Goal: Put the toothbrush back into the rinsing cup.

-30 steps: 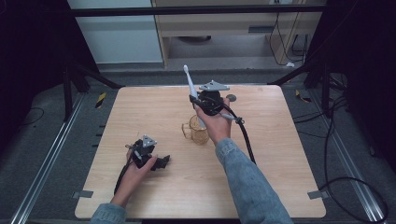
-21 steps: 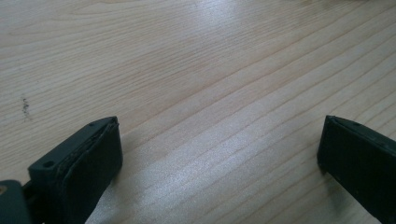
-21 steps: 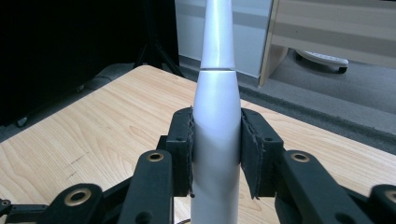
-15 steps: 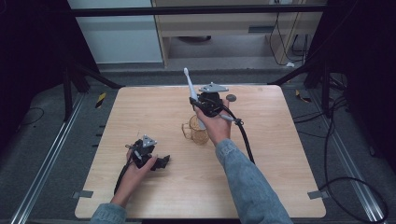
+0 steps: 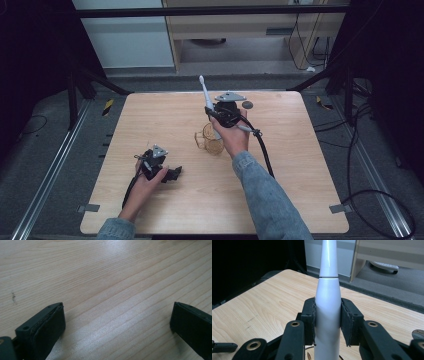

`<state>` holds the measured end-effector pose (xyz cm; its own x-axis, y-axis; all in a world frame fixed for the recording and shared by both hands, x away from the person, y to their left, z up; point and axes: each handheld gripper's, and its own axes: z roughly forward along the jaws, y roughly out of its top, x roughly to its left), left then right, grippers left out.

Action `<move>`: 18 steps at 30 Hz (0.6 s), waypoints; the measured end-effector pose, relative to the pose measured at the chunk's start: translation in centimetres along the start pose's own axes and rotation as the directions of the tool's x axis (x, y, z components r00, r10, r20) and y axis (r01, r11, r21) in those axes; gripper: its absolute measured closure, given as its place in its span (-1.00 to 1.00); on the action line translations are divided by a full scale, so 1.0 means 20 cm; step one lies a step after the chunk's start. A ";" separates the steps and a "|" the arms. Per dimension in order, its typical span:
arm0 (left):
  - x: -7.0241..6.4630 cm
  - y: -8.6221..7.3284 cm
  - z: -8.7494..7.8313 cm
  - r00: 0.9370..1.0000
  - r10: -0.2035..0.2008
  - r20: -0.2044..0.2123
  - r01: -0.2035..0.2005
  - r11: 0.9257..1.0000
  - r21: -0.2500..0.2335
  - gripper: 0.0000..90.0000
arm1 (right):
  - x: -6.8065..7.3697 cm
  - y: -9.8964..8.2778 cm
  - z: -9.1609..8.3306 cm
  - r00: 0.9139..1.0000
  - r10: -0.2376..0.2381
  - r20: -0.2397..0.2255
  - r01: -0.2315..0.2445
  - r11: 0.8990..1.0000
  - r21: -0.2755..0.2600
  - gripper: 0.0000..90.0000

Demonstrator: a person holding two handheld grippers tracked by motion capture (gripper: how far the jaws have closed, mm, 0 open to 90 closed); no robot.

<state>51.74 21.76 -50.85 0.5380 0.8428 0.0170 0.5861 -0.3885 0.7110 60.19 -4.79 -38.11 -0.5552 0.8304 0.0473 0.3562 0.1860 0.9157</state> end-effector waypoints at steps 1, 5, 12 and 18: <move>0.00 0.00 0.00 1.000 0.000 0.000 0.000 1.000 0.000 -1.00 | 0.00 0.00 0.00 1.000 0.000 0.002 0.000 1.000 0.002 0.49; 0.00 0.00 0.00 1.000 -0.001 0.000 0.001 1.000 0.000 -1.00 | 0.00 0.00 -0.01 1.000 -0.002 0.001 0.002 1.000 0.012 0.49; 0.00 0.00 0.00 1.000 0.000 0.000 0.000 1.000 0.000 -1.00 | 0.01 0.00 -0.01 1.000 -0.006 -0.006 0.006 1.000 0.028 0.49; 0.00 0.00 0.00 1.000 0.000 0.000 0.000 1.000 0.000 -1.00 | 0.01 0.00 -0.02 1.000 -0.015 -0.004 0.015 0.999 0.034 0.48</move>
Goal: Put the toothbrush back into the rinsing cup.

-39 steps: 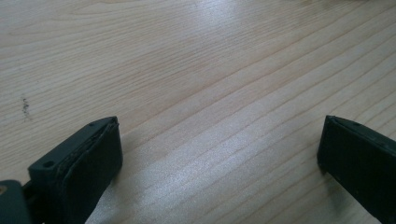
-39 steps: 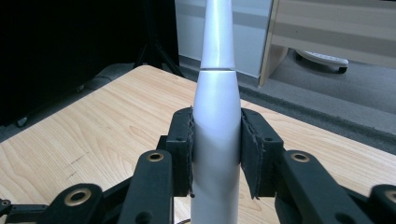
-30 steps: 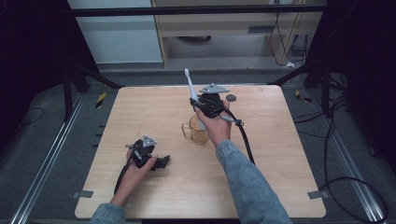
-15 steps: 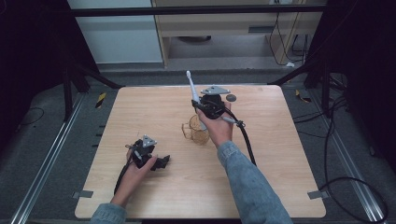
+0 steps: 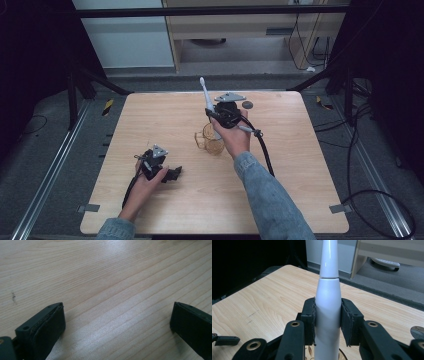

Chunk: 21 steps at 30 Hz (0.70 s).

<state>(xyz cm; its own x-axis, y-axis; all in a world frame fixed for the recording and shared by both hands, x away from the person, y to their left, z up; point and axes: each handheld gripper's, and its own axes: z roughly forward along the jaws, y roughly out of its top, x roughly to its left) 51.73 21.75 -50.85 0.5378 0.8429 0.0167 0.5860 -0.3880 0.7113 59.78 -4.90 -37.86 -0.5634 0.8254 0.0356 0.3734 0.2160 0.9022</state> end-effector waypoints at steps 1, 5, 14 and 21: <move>0.00 0.00 0.00 1.000 0.000 0.000 0.000 1.000 0.000 -1.00 | 0.00 0.00 0.00 1.000 0.001 0.000 -0.001 1.000 0.001 0.48; 0.00 0.00 0.00 1.000 0.000 0.000 0.000 1.000 0.000 -1.00 | -0.01 -0.01 0.00 1.000 0.003 0.003 -0.003 1.000 -0.001 0.48; 0.00 0.00 0.00 1.000 0.001 0.000 -0.001 1.000 0.000 -1.00 | -0.02 -0.05 0.00 1.000 0.013 0.003 -0.013 1.000 0.014 0.48; 0.00 0.00 0.00 1.000 0.001 0.000 -0.001 1.000 0.000 -1.00 | -0.01 -0.08 0.01 1.000 0.017 -0.001 -0.017 1.000 0.024 0.48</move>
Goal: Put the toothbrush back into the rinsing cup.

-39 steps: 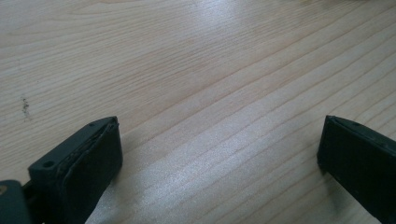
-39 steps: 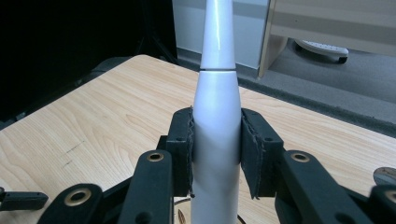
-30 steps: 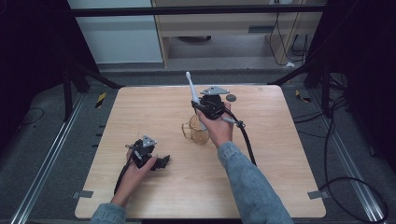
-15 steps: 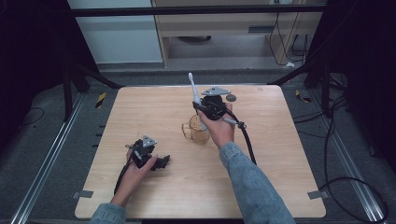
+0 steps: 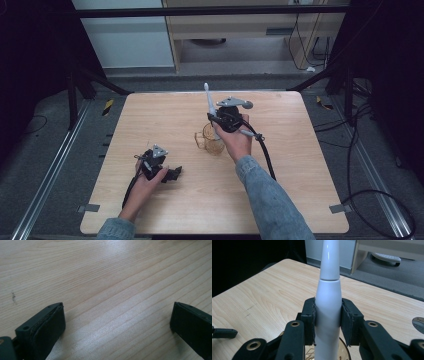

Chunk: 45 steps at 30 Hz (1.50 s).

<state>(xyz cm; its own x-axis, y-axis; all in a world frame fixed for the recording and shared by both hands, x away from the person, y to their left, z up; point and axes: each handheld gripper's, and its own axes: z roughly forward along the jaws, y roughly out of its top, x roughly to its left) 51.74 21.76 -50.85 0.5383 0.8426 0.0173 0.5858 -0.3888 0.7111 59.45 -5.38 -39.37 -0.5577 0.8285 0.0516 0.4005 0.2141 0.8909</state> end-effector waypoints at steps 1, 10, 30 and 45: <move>0.00 0.00 0.00 1.000 0.000 0.000 0.000 1.000 0.000 -1.00 | 0.00 0.00 0.00 1.000 0.000 0.000 0.000 1.000 0.000 0.48; 0.00 0.00 0.00 1.000 -0.001 0.000 0.001 1.000 0.000 -1.00 | 0.00 -0.03 0.00 1.000 -0.003 -0.003 0.003 1.000 0.013 0.48; 0.00 0.00 0.00 1.000 0.000 0.000 0.000 1.000 0.000 -1.00 | 0.01 -0.07 0.02 1.000 -0.010 -0.019 0.011 0.999 0.044 0.48; 0.00 0.00 0.00 1.000 0.000 0.000 0.000 1.000 0.000 -1.00 | 0.03 -0.07 0.05 0.999 -0.027 -0.028 0.029 0.997 0.068 0.48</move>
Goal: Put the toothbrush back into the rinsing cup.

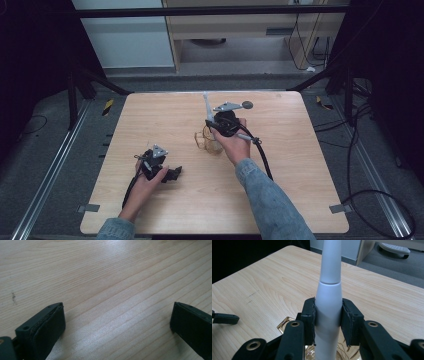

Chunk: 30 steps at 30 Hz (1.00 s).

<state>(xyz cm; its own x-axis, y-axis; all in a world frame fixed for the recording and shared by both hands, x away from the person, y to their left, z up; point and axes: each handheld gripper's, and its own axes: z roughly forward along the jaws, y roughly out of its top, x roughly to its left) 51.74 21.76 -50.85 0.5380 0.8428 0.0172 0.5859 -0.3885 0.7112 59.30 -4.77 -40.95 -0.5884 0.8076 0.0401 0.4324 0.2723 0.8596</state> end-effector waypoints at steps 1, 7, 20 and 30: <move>0.00 0.00 0.00 1.000 0.000 0.000 0.000 1.000 0.000 -1.00 | 0.00 0.00 0.00 1.000 0.000 0.000 0.000 1.000 0.000 0.48; 0.00 0.00 0.00 1.000 0.000 0.000 0.000 1.000 0.000 -1.00 | 0.00 0.00 0.01 1.000 -0.004 -0.001 0.004 1.000 0.009 0.48; 0.00 0.00 0.00 1.000 0.000 0.000 0.000 1.000 0.000 -1.00 | 0.01 0.00 0.02 1.000 -0.014 0.002 0.014 1.000 0.017 0.48; 0.00 0.00 0.00 1.000 0.000 0.000 0.000 1.000 0.000 -1.00 | 0.02 0.01 0.04 1.000 -0.029 0.005 0.029 0.999 0.036 0.48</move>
<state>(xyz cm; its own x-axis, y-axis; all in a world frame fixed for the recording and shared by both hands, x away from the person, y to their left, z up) 51.74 21.76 -50.85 0.5382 0.8427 0.0174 0.5857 -0.3887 0.7112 59.69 -3.92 -41.16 -0.5976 0.8017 0.0128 0.4397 0.3143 0.8413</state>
